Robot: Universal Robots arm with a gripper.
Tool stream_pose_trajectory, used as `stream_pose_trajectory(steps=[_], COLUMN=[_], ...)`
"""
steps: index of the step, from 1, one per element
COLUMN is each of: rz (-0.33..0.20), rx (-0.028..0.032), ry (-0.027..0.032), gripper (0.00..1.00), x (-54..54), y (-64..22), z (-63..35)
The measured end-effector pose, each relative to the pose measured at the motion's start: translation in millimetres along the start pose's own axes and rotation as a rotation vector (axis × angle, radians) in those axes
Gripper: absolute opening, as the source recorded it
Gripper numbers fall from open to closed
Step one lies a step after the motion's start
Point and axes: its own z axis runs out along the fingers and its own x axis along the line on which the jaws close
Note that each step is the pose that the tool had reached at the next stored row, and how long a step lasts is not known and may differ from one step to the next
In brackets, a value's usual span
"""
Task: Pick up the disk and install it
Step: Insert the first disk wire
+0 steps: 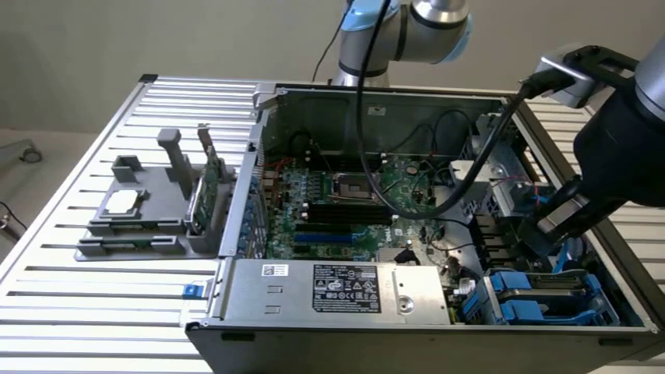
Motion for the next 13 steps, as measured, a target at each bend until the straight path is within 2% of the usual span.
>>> stream_pose_trajectory(steps=[7,13], rz=[0.083,0.132], rx=[-0.0019,-0.0009], ry=[-0.0111,-0.0165], gripper=[0.31,0.31], x=[0.0,-0.2], y=[0.0,0.4], z=[-0.4,-4.5])
